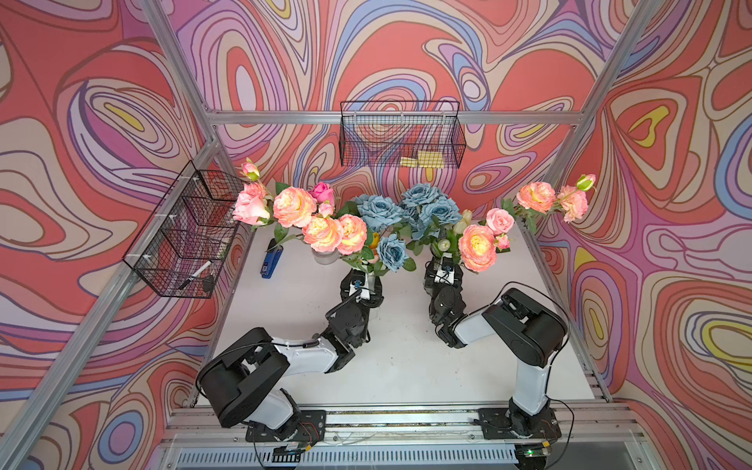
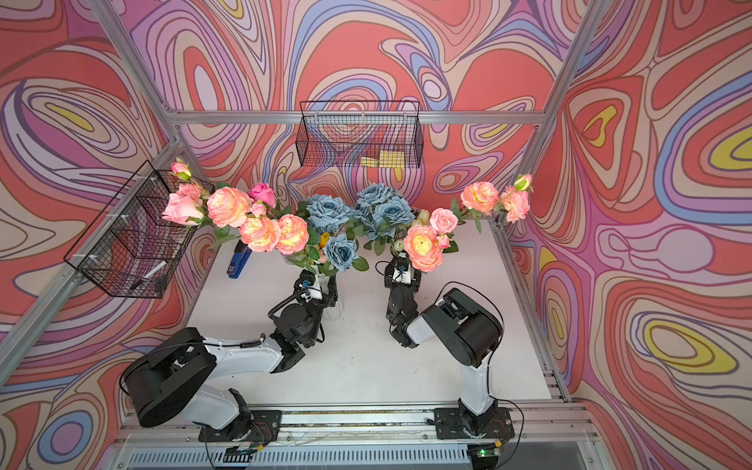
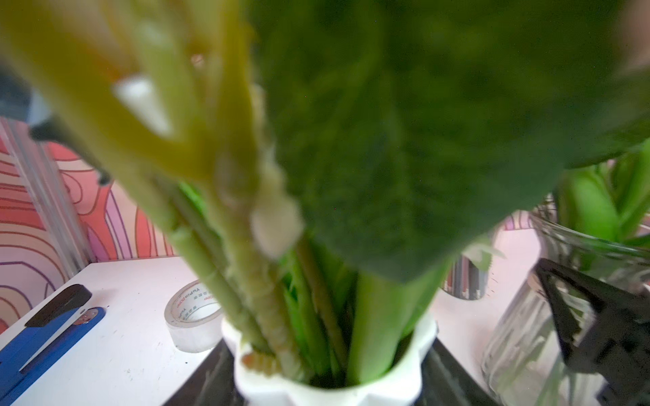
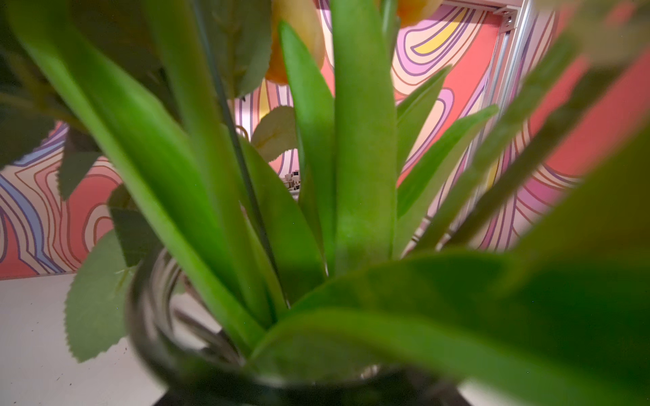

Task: Pick out pink flowers from the vase
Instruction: Move the vase to the center of the board.

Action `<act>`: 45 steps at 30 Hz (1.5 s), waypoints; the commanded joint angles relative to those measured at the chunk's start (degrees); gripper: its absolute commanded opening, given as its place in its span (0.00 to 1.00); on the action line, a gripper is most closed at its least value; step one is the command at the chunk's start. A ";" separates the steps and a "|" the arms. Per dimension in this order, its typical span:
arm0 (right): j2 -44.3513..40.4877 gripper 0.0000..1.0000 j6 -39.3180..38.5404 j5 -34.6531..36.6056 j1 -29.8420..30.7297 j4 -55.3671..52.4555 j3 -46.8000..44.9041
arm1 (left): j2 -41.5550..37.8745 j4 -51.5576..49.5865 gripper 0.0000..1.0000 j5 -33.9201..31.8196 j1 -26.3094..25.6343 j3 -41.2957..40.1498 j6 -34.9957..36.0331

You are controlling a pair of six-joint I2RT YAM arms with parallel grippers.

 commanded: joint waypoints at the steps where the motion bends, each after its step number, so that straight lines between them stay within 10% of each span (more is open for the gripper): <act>1: 1.00 0.64 -0.69 -1.71 -1.17 3.31 2.89 | 1.73 4.91 0.38 2.66 3.64 4.97 -1.70; 21: 4.82 0.64 -0.65 -4.47 -6.85 1.01 8.22 | 24.62 4.91 0.39 9.38 9.61 28.34 -3.76; 45: 9.66 0.64 3.64 -9.29 -4.98 -6.98 19.20 | 17.47 4.87 0.39 4.33 17.73 20.24 3.67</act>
